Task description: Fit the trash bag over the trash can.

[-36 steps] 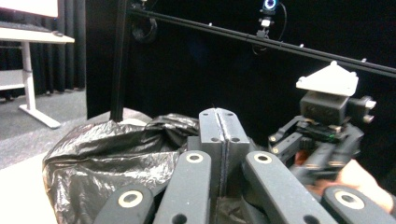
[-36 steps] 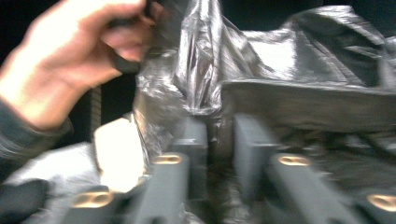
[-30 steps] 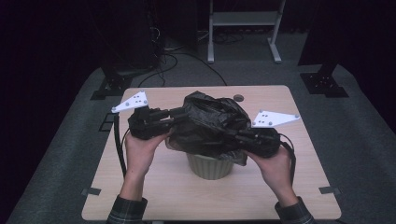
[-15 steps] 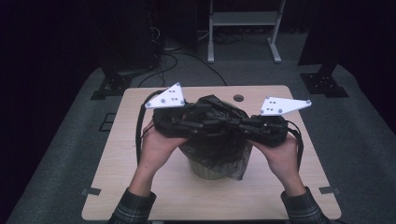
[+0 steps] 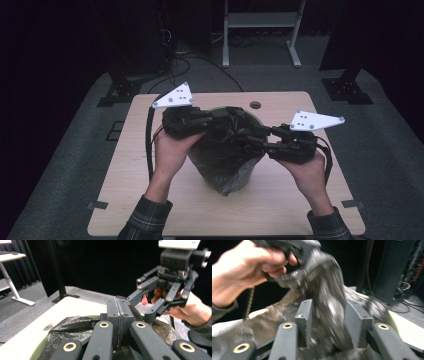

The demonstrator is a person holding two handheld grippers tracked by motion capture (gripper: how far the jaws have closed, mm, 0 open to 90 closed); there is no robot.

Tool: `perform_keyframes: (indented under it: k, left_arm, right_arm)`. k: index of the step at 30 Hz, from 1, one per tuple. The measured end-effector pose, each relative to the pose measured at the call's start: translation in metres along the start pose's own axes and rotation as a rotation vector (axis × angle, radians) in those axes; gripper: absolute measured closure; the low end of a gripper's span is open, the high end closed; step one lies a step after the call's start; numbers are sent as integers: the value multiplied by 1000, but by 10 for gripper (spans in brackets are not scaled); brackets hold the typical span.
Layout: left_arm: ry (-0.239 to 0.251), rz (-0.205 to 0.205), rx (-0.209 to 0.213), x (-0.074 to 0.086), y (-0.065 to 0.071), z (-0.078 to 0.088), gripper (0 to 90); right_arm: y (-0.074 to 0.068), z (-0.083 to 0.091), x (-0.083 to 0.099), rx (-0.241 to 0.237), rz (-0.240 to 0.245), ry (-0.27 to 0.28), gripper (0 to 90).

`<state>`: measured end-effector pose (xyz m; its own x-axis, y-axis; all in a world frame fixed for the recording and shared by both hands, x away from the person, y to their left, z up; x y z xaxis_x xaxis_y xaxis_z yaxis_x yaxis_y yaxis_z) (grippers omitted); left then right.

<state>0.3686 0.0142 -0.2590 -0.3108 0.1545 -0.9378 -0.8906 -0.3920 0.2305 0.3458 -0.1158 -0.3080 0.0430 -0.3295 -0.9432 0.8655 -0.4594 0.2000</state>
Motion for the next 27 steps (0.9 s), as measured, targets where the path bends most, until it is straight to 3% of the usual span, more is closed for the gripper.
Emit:
perform_keyframes:
  k: [3,4,6,7,8,11,12,17,23,27]
  left_arm:
    - [43,13,5,-5,-2,9,896]
    - [43,13,5,-5,-2,9,896]
    - [67,13,-14,-7,-6,16,896]
    - [67,13,-14,-7,-6,16,896]
    - [88,23,-37,-10,-13,23,896]
    - [135,58,-55,-15,-24,38,896]
    - [144,64,-67,-15,-28,43,896]
    - [188,97,-138,-12,-49,67,897]
    - [232,144,-231,3,-77,107,896]
    - [247,179,-266,20,-89,126,896]
  right_arm:
    - [5,-4,14,34,11,-75,467]
    - [5,-4,14,34,11,-75,467]
    - [6,-10,29,40,4,-135,623]
    - [6,-10,29,40,4,-135,623]
    - [9,-12,36,54,7,-154,694]
    - [15,-12,44,75,-12,-187,792]
    - [17,-11,46,71,-20,-187,900]
    - [32,-5,53,121,-23,-206,900]
    - [74,13,68,234,-54,-250,900]
    - [96,24,81,283,-96,-276,900]
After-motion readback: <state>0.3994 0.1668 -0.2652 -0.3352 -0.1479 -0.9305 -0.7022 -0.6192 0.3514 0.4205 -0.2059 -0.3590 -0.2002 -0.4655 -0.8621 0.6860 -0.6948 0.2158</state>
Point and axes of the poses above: each handheld gripper's, and its own axes: z roughly backward along the jaws, x roughly out of its underside, y roughly to its right, the point moved 10 cm from there along -z, roughly forward along the jaws, and after that the axes turned 14 degrees about z, right-handed, at the moved point
